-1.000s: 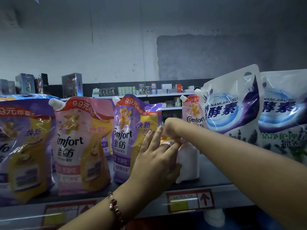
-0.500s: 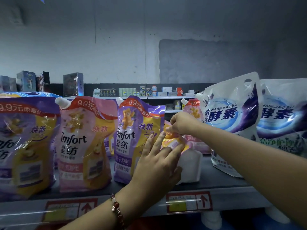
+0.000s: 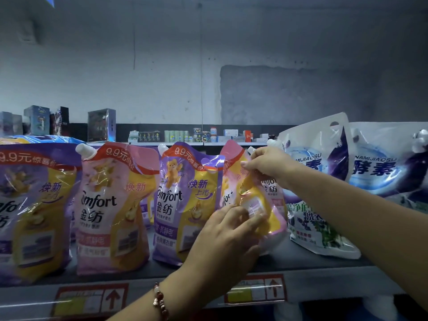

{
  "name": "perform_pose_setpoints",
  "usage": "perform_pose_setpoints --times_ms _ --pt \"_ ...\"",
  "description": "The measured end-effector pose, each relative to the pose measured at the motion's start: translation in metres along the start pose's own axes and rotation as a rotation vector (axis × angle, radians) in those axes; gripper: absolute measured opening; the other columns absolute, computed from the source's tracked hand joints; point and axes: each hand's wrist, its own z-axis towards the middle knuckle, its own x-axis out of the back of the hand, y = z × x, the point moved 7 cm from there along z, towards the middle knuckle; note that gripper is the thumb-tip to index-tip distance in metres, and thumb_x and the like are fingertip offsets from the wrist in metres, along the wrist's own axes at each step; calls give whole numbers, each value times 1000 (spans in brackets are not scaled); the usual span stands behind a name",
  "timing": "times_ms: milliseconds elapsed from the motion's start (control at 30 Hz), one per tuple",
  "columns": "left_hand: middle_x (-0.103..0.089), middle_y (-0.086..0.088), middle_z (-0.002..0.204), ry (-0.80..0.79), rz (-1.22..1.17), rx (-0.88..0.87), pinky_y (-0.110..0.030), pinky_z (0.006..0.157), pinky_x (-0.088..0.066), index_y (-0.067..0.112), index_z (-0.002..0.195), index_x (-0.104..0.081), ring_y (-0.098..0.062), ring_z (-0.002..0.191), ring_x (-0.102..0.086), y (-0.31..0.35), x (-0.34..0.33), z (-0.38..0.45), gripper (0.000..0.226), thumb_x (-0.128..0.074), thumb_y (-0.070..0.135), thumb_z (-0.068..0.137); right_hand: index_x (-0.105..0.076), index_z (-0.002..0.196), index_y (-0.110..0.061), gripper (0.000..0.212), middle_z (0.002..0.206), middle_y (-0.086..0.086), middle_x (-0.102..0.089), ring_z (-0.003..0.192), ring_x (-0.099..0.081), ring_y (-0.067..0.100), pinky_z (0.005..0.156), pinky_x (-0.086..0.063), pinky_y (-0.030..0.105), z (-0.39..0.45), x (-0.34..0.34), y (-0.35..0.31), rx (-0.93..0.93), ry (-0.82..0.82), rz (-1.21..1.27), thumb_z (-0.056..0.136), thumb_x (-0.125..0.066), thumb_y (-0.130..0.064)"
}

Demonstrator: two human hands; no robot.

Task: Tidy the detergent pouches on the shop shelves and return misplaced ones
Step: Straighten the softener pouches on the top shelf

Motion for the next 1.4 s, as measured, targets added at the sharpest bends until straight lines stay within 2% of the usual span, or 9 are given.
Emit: perform_pose_setpoints --times_ms 200,500,600,800,900,1000,1167,1333,1400 --pt "-24 11 148 -76 -273 292 -27 112 -33 45 150 -25 -9 137 -27 -7 -9 9 62 -47 60 95 -54 71 -13 24 67 4 -54 56 -49 14 61 -49 26 -9 15 -3 1 11 202 89 -70 -12" --pt "-1 9 160 -71 -551 609 -39 109 -39 58 145 19 -21 142 -34 -5 -31 20 119 -76 62 72 -57 83 -15 14 73 9 -66 66 -64 25 58 -53 35 -19 25 19 -165 5 543 90 -69 -18" --pt "6 13 161 -36 -744 619 -26 104 -37 57 145 20 -13 142 -24 -7 -43 28 135 -88 48 65 -58 77 -15 17 72 8 -65 66 -63 25 62 -55 40 -27 25 19 -194 -43 668 92 -65 -18" --pt "-13 24 148 154 -961 560 -46 103 -51 62 148 -9 -22 141 -35 -11 -50 38 135 -96 49 45 -62 81 -12 13 90 13 -72 79 -68 28 98 -47 57 -33 34 21 -170 -30 875 94 -61 -16" --pt "-4 24 152 179 -797 541 -45 109 -45 66 144 -14 -19 145 -29 -5 -42 40 123 -95 26 61 -62 87 -14 9 90 14 -75 72 -71 25 66 -60 40 -29 39 32 -122 17 894 95 -61 -18" --pt "29 20 155 21 -332 558 -41 120 -24 69 137 11 -22 150 -12 4 -36 37 121 -86 38 72 -64 94 -14 10 74 3 -75 64 -70 15 47 -52 24 -28 36 49 -135 9 870 97 -59 -22" --pt "34 -5 156 -158 108 539 -41 107 -34 51 149 19 -38 142 -27 5 -35 27 105 -66 50 88 -63 83 -11 15 68 2 -72 66 -66 13 67 -56 28 -31 16 84 -247 -5 879 97 -56 -11" --pt "28 -10 160 -241 238 523 -38 102 -39 45 150 20 -37 137 -36 9 -34 23 99 -59 53 92 -65 93 -5 18 81 10 -72 64 -69 16 56 -57 25 -38 13 85 -128 -44 779 94 -50 5" --pt "32 -13 159 -272 260 516 -38 103 -39 44 149 24 -36 136 -37 11 -35 20 97 -54 54 94 -66 100 -6 20 91 10 -75 81 -73 22 69 -60 28 -43 14 84 -71 -43 658 92 -52 6"
